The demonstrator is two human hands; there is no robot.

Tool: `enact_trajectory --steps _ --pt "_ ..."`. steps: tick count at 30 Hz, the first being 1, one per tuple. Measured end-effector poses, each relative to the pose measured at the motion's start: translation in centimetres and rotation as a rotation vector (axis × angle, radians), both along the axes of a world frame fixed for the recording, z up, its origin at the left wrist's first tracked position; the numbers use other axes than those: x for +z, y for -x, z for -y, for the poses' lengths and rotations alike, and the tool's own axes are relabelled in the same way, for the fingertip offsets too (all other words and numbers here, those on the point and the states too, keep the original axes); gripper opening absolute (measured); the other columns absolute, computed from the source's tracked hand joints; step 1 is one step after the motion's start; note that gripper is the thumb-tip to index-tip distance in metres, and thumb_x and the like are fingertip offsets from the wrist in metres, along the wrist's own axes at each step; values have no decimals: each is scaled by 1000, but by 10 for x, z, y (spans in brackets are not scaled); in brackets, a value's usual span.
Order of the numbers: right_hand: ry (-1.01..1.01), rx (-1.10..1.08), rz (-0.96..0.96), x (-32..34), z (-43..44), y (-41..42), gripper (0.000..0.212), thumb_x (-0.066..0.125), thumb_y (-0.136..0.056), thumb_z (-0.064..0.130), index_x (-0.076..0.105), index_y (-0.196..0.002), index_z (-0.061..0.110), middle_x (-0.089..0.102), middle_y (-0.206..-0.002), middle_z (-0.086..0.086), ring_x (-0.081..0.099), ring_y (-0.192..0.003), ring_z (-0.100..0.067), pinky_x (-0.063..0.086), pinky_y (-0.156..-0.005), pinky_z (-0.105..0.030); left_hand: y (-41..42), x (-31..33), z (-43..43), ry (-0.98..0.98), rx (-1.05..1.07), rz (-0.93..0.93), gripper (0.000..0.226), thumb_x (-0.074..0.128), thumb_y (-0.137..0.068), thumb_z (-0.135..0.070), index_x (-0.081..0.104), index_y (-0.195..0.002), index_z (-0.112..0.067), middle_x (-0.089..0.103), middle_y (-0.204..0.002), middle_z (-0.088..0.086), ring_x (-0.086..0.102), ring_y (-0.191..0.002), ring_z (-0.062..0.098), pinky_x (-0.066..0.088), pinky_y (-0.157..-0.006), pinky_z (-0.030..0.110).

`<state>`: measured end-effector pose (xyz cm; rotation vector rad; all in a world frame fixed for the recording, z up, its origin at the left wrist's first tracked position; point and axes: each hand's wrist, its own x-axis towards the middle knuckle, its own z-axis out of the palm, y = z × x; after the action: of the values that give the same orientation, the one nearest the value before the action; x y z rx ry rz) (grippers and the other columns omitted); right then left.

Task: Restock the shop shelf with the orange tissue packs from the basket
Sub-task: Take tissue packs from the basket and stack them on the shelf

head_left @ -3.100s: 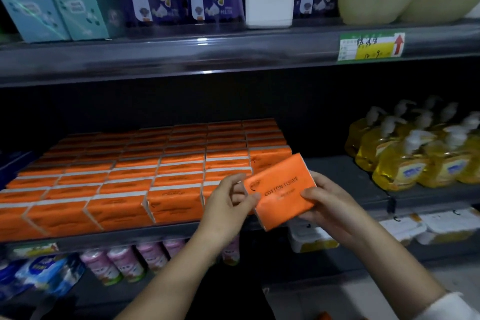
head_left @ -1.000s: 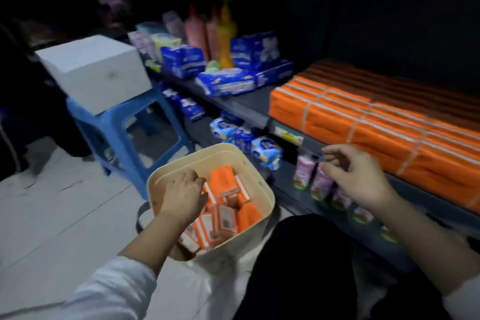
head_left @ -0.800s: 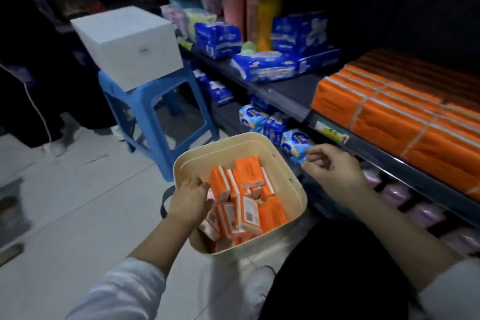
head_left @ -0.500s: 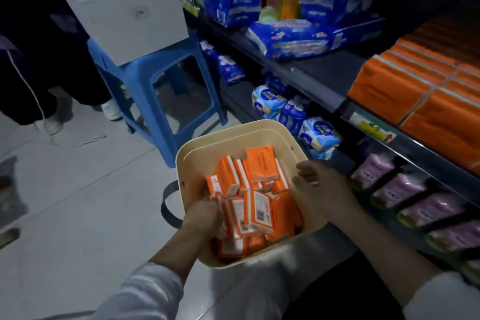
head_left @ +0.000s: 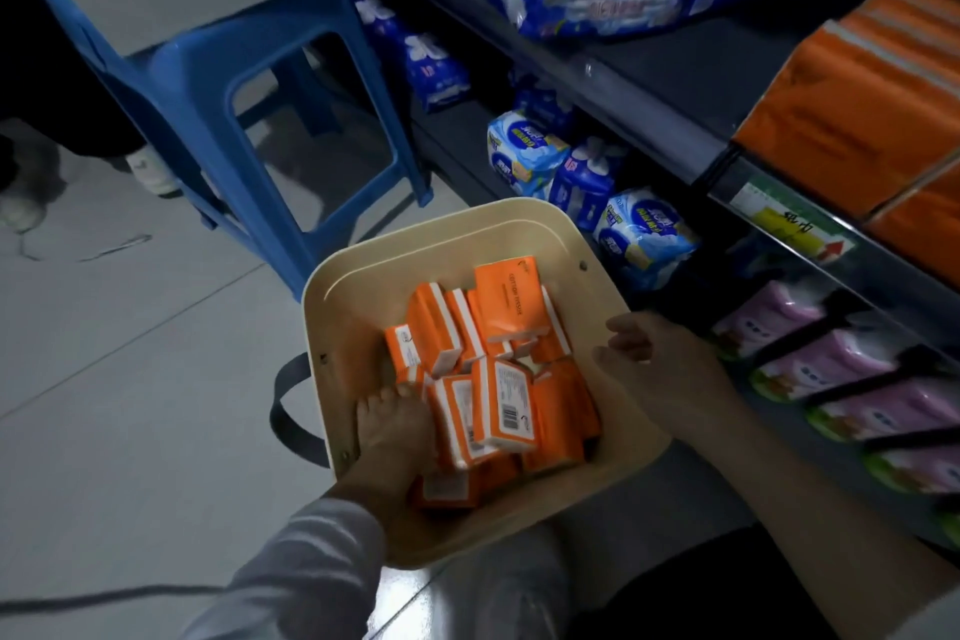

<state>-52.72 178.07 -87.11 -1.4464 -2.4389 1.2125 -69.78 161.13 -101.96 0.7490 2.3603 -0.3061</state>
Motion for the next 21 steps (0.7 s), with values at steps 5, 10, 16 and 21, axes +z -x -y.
enact_trajectory --steps 5,10,16,21 --pt "9 6 28 1 1 2 36 66 -85 25 58 -118 15 57 -97 5 54 -91 -9 39 -80 -23 9 45 -8 -249 175 0 45 43 -96 -35 39 -133 -10 37 -130 14 49 -117 34 43 -96 47" --pt "19 15 2 7 4 6 33 60 -88 34 61 -114 14 58 -99 4 54 -93 -11 39 -83 -24 20 107 1 -681 -166 -104 43 58 -87 -27 49 -129 -24 44 -120 2 48 -111 23 44 -94 37" --pt "560 -159 -236 27 16 6 36 49 -89 48 66 -89 17 69 -94 -6 67 -88 -24 51 -88 -42 -28 133 0 -1232 -621 -155 29 50 -90 -21 55 -118 -19 47 -115 -2 46 -113 18 31 -100 27" --pt "771 -269 -274 35 15 -6 19 58 -90 27 64 -87 9 67 -82 -6 64 -73 -19 51 -82 -37 -40 123 -1 -1376 -666 -260 25 53 -93 -23 56 -116 -15 47 -114 2 46 -116 21 27 -108 29"
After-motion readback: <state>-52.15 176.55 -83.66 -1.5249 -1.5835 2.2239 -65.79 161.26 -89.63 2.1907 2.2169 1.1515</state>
